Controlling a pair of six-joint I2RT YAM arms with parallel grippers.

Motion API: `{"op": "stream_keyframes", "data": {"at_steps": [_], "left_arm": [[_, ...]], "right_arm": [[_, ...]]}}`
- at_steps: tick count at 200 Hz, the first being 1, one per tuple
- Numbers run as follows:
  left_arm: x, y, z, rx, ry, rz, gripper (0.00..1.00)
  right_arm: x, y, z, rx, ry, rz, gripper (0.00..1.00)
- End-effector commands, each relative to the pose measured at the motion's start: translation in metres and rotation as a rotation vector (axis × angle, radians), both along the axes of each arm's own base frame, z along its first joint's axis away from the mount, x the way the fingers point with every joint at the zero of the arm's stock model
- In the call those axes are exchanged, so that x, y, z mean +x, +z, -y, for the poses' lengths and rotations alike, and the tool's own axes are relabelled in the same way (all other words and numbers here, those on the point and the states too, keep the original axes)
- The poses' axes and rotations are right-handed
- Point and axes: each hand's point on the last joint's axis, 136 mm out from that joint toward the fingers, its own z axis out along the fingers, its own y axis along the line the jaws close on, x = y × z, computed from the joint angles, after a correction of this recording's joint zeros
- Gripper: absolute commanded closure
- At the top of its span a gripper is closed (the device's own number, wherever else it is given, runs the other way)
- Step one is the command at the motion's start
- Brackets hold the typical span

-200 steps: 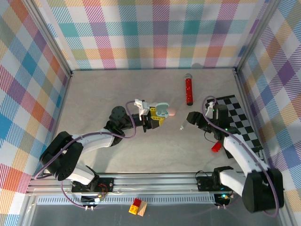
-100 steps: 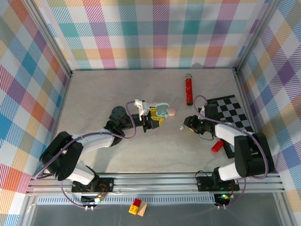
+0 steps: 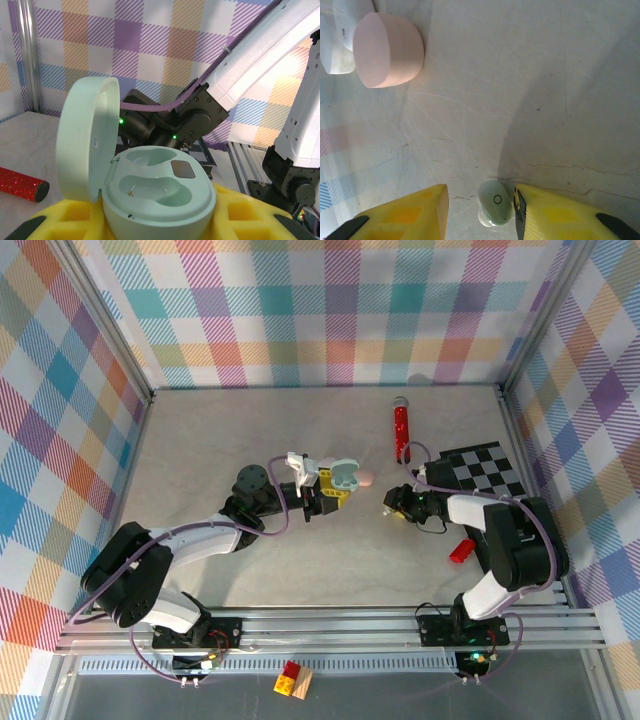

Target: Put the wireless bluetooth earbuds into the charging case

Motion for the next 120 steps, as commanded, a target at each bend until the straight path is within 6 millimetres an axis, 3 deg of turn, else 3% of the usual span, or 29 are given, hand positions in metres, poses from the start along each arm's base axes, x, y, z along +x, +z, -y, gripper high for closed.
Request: {"op": "stream_keyframes", "data": {"at_steps": [1,120], "left_arm": [[-0.0055,0.0148,0.0002,-0.021,-0.009,0.056,0.71],[-0.0054,0.0123,0.0008,-0.012,-0.010,0.052,0.71]], "right_arm": [[0.0060,0.0046,-0.0079,0.025,0.028,0.025,0.61],[-0.0003,-0.0051,-0.0100,0.020,0.040,-0.012,0.74]]}}
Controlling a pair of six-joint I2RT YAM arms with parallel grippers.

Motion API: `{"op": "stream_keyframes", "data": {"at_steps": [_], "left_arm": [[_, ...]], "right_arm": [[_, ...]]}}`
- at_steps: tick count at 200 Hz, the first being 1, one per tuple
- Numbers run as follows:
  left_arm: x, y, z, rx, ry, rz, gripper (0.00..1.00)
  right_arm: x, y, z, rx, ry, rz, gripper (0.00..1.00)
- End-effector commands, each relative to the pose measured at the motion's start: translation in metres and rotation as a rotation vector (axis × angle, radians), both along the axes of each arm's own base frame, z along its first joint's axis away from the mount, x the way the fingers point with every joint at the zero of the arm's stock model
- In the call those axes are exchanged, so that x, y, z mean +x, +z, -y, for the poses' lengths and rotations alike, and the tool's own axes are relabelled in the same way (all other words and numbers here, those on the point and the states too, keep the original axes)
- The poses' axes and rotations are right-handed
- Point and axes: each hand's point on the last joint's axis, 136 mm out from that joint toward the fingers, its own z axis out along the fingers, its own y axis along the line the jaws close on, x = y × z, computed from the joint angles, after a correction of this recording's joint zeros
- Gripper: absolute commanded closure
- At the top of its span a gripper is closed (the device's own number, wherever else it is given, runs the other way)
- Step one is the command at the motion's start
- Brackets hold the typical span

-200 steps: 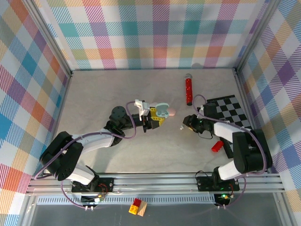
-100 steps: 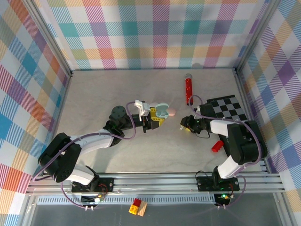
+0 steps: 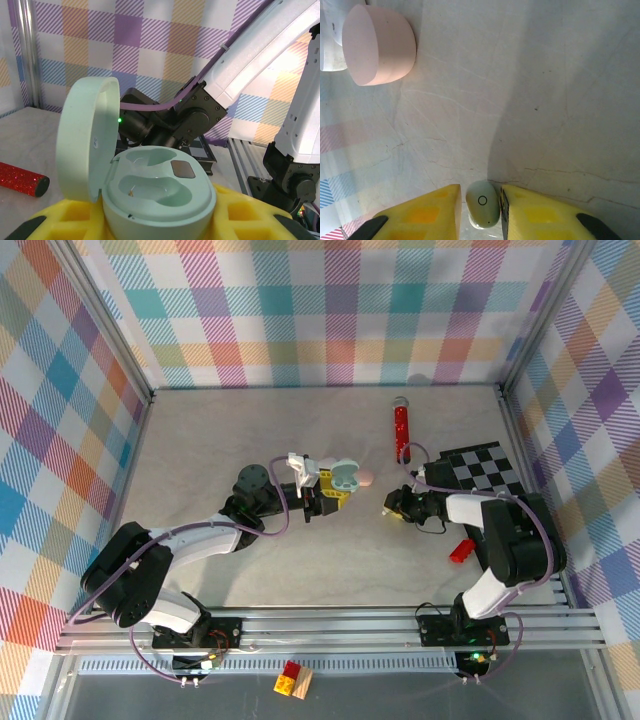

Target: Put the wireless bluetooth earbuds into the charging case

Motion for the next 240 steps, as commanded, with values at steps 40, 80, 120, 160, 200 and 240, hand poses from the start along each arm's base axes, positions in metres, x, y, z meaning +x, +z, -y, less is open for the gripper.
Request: {"op": "stream_keyframes", "data": {"at_steps": [40,80,120,160,200,240], "left_arm": [[-0.006,0.017,0.001,-0.027,-0.012,0.060,0.71],[-0.004,0.014,0.001,-0.023,-0.004,0.060,0.71],[0.006,0.005,0.000,0.001,0.046,0.067,0.71],[0.029,-0.012,-0.004,0.046,0.190,0.094,0.71],[0.041,-0.020,-0.005,0.080,0.270,0.124,0.71],[0.045,-0.026,-0.002,0.092,0.289,0.128,0.71]], "right_arm": [[0.002,0.000,-0.005,0.006,0.020,-0.001,0.80],[0.002,0.003,-0.001,-0.016,0.005,0.004,0.82],[0.001,0.015,0.014,-0.118,-0.055,0.033,0.86],[-0.006,0.030,0.042,-0.353,-0.182,0.046,0.90],[-0.010,0.045,0.045,-0.455,-0.223,0.037,0.90],[-0.008,0.048,0.043,-0.459,-0.217,0.045,0.89]]}}
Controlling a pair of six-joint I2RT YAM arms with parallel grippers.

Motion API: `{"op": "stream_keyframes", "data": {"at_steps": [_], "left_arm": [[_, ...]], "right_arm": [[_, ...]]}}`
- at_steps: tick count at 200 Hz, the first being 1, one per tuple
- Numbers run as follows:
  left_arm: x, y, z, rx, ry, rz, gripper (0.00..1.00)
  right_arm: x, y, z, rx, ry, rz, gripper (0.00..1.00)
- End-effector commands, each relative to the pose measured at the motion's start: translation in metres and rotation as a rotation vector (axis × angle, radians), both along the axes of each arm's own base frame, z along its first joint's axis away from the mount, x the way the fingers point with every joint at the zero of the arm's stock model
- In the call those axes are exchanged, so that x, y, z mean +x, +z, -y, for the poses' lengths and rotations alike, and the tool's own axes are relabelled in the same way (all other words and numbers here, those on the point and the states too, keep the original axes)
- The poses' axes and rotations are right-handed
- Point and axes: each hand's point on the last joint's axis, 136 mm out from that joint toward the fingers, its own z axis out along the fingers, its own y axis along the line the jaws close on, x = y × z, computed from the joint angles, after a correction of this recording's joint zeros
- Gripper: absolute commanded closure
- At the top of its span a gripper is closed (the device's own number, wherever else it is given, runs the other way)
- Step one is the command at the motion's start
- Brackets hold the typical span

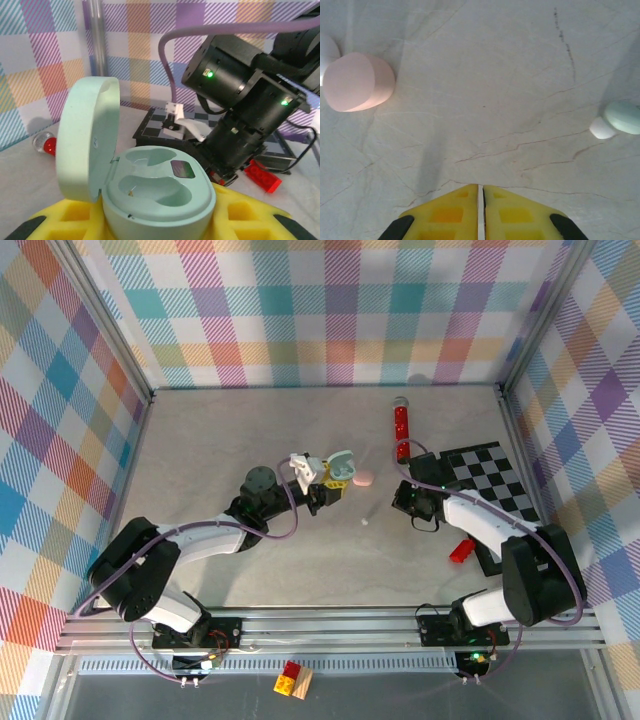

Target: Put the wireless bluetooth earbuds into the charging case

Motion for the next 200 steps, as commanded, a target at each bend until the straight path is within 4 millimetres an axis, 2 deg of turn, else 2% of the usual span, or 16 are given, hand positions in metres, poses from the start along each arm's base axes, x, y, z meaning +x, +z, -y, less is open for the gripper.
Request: {"op": "stream_keyframes", "data": {"at_steps": [1,14,40,62,106,139,200], "left_arm": [[0.003,-0.006,0.001,0.016,0.025,0.025,0.71],[0.004,-0.006,0.001,0.014,0.027,0.023,0.71],[0.006,-0.009,-0.002,0.017,0.051,0.009,0.70],[0.009,-0.008,-0.005,0.003,0.062,-0.008,0.70],[0.019,-0.002,-0.021,-0.069,0.090,-0.040,0.70],[0.022,0.003,-0.034,-0.101,0.110,-0.049,0.70],[0.010,0.012,-0.054,-0.057,0.159,-0.037,0.70]], "right_arm": [[0.000,0.007,0.008,-0.034,-0.033,0.002,0.89],[0.001,0.006,0.004,-0.027,-0.012,0.004,0.88],[0.006,0.014,-0.022,0.080,0.101,0.041,0.78],[0.005,0.022,-0.045,0.166,0.232,0.088,0.65],[-0.014,0.031,-0.065,0.192,0.380,0.078,0.52],[-0.023,0.031,-0.092,0.231,0.528,0.087,0.43],[-0.006,0.014,-0.140,0.316,0.697,0.018,0.40]]}}
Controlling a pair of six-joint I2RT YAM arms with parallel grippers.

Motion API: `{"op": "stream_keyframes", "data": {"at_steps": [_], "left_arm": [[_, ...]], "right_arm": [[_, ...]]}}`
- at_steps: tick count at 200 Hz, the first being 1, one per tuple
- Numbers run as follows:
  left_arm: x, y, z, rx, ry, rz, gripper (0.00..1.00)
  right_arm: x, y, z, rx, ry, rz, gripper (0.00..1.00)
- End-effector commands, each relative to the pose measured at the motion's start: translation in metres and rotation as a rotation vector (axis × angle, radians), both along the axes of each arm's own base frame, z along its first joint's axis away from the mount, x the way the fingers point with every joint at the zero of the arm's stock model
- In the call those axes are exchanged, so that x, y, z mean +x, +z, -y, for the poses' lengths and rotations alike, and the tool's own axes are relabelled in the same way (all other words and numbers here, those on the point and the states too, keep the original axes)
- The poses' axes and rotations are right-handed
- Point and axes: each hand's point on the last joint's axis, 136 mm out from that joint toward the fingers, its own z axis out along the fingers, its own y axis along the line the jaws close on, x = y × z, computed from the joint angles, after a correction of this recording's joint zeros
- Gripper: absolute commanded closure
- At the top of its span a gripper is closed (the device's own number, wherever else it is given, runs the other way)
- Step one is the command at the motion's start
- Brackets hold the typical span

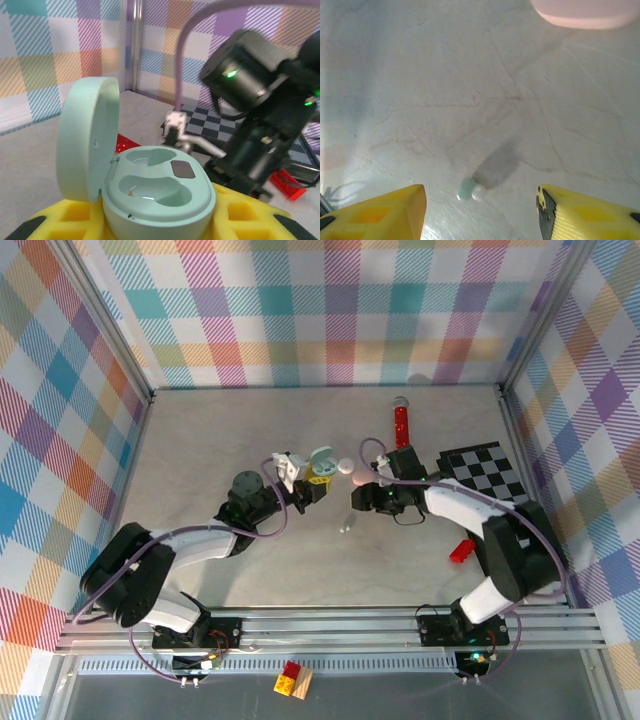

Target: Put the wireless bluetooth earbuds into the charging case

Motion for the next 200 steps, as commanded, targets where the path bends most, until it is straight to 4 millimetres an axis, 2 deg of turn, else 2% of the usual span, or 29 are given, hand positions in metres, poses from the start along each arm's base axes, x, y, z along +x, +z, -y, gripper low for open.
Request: {"op": "stream_keyframes", "data": {"at_steps": [1,33,76,123,157,200], "left_arm": [[-0.006,0.017,-0.012,-0.003,0.026,0.038,0.70],[-0.010,0.023,-0.017,-0.014,0.036,0.038,0.71],[-0.010,0.030,-0.021,-0.035,0.045,0.045,0.70],[-0.004,0.035,-0.026,-0.076,0.052,0.038,0.70],[-0.002,0.036,-0.030,-0.076,0.058,0.036,0.70],[-0.001,0.035,-0.031,-0.073,0.059,0.032,0.70]], "right_arm": [[0.004,0.002,-0.025,0.063,0.109,0.006,0.40],[0.005,-0.012,-0.043,0.114,0.150,-0.065,0.41],[-0.013,-0.025,-0.055,0.126,0.198,-0.126,0.41],[-0.036,-0.033,-0.055,0.105,0.222,-0.160,0.41],[-0.048,-0.036,-0.048,0.072,0.227,-0.172,0.41],[-0.060,-0.029,-0.049,0.072,0.238,-0.177,0.42]]}}
